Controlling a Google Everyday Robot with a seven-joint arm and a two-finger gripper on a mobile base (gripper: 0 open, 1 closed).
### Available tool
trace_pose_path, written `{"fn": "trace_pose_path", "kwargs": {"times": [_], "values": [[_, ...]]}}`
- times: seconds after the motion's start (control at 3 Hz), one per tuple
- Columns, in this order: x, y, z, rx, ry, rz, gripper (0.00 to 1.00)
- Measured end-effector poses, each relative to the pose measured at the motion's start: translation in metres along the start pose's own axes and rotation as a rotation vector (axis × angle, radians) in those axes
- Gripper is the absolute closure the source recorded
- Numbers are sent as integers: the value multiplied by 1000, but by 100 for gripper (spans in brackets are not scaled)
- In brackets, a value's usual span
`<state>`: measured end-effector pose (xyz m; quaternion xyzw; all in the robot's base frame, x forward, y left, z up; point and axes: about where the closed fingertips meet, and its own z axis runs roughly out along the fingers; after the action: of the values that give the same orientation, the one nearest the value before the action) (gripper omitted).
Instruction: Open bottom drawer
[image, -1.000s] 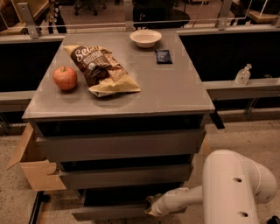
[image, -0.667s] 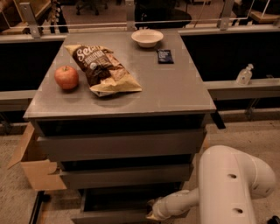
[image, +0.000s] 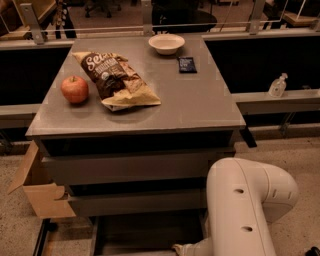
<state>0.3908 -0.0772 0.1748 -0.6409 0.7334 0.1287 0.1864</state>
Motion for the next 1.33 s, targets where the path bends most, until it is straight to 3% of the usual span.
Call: {"fn": "trace_pose_path", "kwargs": {"times": [0.67,1.0,1.33], "values": [[-2,0,-5,0,0,0,100],[-3,1,-4,-2,0,0,84],[-3,1,-4,-3,-1,0,59]]}}
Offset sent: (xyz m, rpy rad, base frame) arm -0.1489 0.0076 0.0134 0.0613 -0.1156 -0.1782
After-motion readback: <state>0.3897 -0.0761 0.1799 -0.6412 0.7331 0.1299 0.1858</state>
